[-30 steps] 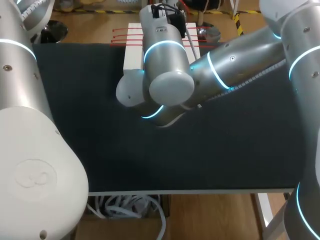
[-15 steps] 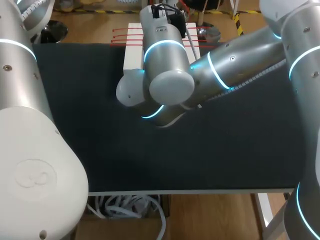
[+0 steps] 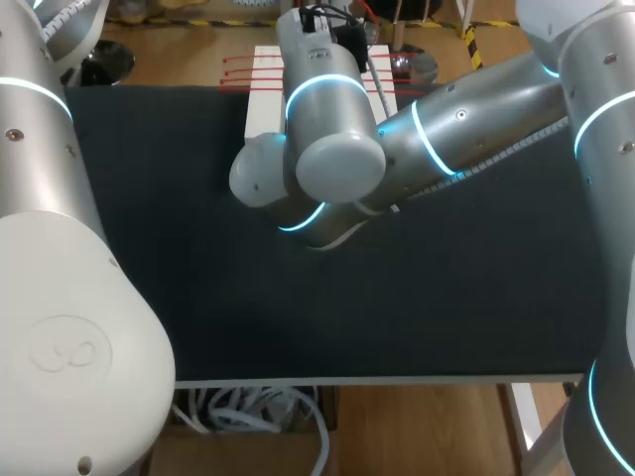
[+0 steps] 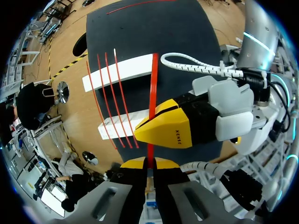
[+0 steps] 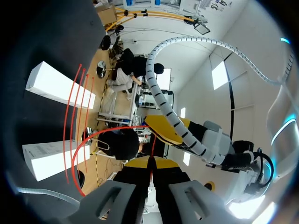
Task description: Grab the tape and strap the tape.
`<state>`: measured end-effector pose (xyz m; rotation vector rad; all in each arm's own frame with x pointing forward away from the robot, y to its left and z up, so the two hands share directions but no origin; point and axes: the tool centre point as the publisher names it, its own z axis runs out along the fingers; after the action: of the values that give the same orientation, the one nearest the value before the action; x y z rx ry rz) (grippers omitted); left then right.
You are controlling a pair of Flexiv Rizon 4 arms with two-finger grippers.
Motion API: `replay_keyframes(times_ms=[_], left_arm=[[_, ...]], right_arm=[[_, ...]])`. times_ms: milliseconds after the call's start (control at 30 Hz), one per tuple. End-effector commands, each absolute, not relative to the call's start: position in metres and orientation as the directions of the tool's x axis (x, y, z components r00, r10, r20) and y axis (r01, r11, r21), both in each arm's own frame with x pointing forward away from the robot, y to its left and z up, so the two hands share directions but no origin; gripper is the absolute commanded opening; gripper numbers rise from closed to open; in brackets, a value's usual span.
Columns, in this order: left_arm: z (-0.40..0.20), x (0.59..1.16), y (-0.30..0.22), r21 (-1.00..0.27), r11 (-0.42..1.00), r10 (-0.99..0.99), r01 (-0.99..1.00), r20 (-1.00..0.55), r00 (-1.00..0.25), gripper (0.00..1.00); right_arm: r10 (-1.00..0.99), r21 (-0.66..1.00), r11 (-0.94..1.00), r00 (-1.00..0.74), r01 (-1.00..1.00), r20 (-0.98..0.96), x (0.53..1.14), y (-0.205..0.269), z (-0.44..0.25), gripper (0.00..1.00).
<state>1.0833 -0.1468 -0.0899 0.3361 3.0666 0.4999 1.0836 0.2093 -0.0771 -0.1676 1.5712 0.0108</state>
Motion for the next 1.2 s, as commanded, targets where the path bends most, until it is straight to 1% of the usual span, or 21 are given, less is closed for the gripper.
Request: replay_keyframes(times_ms=[33, 1200], left_arm=[[-0.0889, 1.0831, -0.1467, 0.317, 0.925, 0.215, 0.21, 0.02, -0.976, 0.0], [-0.0889, 1.0831, -0.1467, 0.317, 0.925, 0.215, 0.21, 0.02, -0.976, 0.0]], right_arm=[[-0.107, -0.105, 0.987, -0.007, -0.121, -0.994, 1.0852, 0.2091, -0.0732, 0.0], [-0.117, -0.111, 0.985, -0.043, -0.133, -0.992, 1.0884, 0.2182, -0.078, 0.0]])
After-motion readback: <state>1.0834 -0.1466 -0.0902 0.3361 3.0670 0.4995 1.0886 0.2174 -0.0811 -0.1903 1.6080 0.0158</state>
